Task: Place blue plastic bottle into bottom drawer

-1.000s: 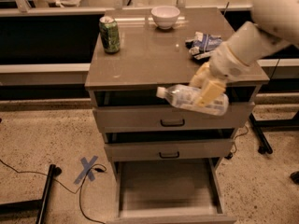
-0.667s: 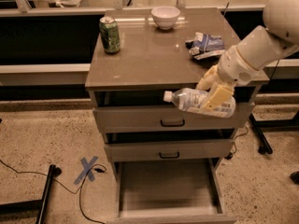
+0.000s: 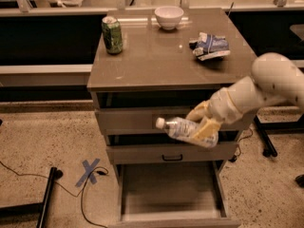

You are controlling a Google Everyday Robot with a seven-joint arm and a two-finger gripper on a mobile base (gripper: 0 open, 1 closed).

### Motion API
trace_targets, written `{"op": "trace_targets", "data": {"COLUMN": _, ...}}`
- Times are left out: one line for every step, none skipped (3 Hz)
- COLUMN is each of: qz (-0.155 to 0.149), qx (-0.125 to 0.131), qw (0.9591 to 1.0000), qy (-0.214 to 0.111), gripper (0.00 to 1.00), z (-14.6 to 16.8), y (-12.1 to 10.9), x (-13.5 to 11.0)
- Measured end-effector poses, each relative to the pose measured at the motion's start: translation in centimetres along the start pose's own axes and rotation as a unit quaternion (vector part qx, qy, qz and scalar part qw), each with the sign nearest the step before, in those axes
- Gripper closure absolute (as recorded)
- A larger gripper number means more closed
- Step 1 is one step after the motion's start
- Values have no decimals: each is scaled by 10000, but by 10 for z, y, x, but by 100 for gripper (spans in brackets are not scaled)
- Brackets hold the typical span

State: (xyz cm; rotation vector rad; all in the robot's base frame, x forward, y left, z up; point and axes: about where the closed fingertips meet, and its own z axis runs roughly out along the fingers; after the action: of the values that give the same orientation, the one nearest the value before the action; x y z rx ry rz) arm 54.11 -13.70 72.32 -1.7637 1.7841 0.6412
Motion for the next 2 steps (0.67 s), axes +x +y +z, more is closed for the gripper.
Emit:
{"op": "trace_targets", "data": {"qz": -140, "qx": 119, "qw": 9986, "qy": -505, "gripper": 100, "z": 67, "y": 30, "x": 46}}
{"op": "trace_targets", "data": {"qz": -202, "qx": 420, "qw": 9975, "qy": -528, "gripper": 100, "z": 77, "y": 18, "x": 52}}
